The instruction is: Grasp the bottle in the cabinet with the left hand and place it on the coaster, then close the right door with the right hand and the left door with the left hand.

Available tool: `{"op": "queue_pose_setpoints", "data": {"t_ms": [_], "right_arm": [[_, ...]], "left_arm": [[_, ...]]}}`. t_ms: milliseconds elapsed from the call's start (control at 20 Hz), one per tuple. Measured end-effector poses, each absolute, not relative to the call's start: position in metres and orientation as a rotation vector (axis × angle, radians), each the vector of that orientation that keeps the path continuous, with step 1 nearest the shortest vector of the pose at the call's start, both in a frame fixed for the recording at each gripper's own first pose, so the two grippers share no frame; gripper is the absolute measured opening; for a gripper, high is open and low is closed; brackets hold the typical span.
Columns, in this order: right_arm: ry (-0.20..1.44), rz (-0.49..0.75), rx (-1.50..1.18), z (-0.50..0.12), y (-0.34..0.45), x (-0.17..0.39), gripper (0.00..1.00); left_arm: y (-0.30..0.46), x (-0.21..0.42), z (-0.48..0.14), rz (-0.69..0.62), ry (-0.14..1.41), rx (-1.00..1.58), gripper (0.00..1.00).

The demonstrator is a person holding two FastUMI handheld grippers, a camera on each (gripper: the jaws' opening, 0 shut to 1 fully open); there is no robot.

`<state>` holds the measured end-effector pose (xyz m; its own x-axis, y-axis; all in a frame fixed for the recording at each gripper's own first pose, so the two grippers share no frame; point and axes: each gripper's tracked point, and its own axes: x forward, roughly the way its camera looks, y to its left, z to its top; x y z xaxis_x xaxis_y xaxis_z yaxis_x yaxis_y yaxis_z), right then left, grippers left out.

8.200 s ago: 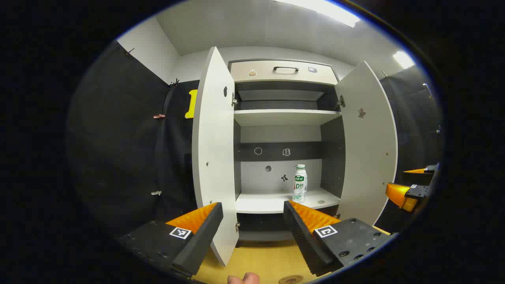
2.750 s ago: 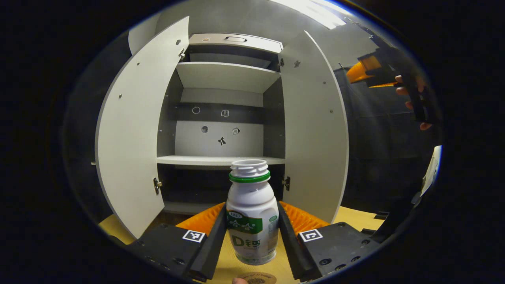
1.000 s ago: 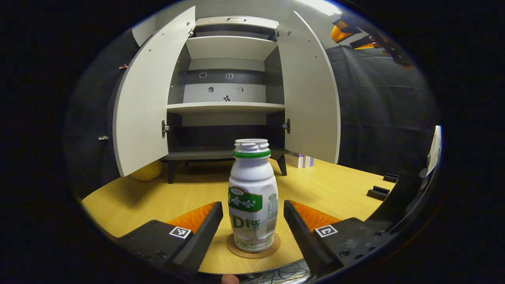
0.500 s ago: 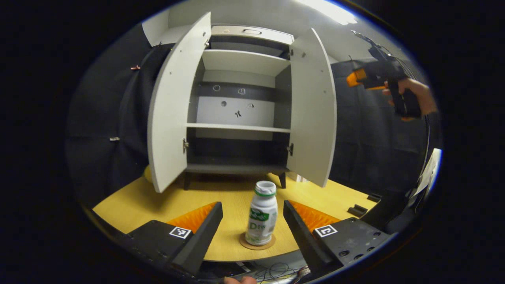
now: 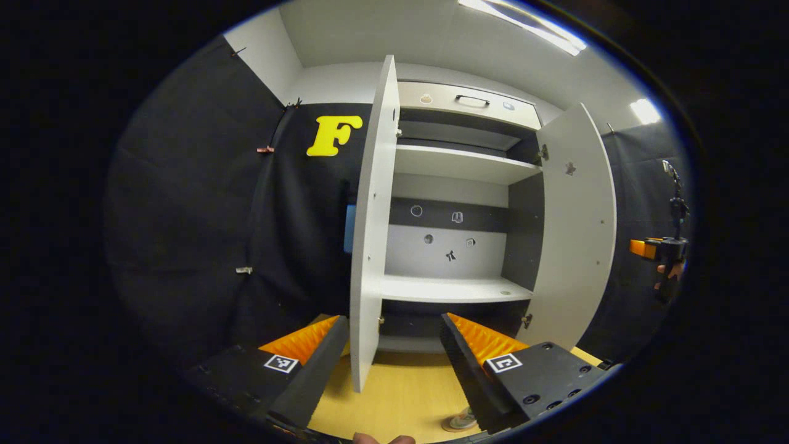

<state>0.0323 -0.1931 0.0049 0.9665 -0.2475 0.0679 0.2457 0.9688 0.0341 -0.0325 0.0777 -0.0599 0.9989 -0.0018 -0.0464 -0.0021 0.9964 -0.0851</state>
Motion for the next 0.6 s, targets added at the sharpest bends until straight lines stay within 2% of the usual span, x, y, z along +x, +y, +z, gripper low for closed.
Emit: {"op": "queue_pose_setpoints", "data": {"t_ms": [300, 600], "right_arm": [[-0.011, -0.227, 0.047, -0.006, -0.202, 0.072, 0.97], [0.004, -0.181, 0.046, -0.013, -0.193, 0.104, 0.97]], "left_arm": [[0.094, -0.008, -0.031, 0.068, 0.060, -0.018, 0.95], [0.095, 0.002, -0.033, 0.094, 0.084, -0.024, 0.95]]}}
